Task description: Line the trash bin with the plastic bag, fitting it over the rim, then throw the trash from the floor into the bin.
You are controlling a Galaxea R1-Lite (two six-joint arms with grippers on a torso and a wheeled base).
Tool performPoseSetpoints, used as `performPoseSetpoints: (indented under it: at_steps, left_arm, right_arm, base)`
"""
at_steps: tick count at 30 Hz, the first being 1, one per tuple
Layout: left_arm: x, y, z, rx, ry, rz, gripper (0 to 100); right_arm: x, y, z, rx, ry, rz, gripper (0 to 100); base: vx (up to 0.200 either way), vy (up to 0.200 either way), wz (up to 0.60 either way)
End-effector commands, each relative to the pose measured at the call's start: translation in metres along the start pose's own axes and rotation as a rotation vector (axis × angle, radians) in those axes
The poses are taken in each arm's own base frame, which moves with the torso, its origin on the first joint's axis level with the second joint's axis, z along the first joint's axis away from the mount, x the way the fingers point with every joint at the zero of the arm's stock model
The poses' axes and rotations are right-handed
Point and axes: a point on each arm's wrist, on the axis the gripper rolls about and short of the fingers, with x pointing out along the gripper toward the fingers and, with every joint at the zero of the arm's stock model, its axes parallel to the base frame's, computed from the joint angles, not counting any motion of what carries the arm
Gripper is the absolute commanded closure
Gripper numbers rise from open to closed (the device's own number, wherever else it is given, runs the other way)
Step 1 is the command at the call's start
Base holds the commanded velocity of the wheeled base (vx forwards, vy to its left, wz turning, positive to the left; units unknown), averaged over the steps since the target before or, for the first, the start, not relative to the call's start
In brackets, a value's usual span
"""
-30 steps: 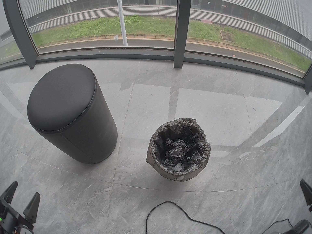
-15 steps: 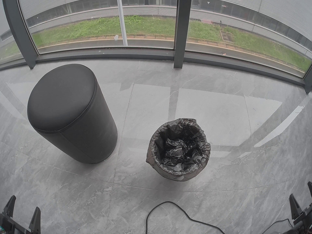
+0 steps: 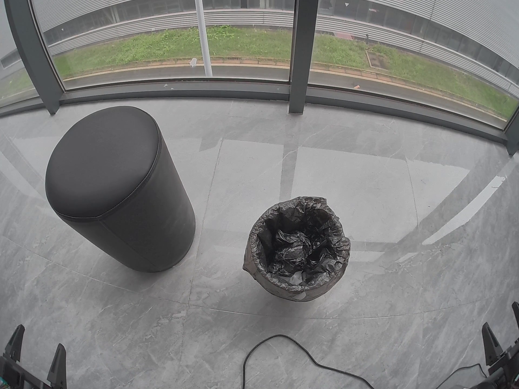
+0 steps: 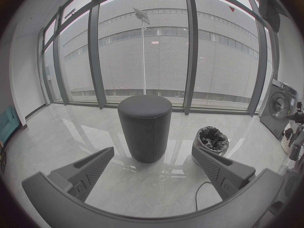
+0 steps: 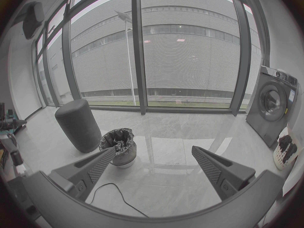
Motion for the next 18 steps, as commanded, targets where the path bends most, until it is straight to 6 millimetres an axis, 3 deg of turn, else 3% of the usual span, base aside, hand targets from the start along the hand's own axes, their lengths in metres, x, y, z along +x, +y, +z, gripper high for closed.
performPoseSetpoints:
  at_steps: [1, 18]
  left_arm:
    - [0.0004, 0.0, -0.0052, -0.002, 0.008, 0.001, 0]
    - [0.0004, 0.0, -0.005, 0.001, 0.007, 0.001, 0]
  right_arm:
    - [0.001, -0.0005, -0.0046, -0.035, 0.007, -0.008, 0]
    - [0.001, -0.0006, -0.0051, -0.061, 0.007, -0.014, 0]
  base:
    - [0.0, 0.0, 0.0]
    - [0.0, 0.0, 0.0]
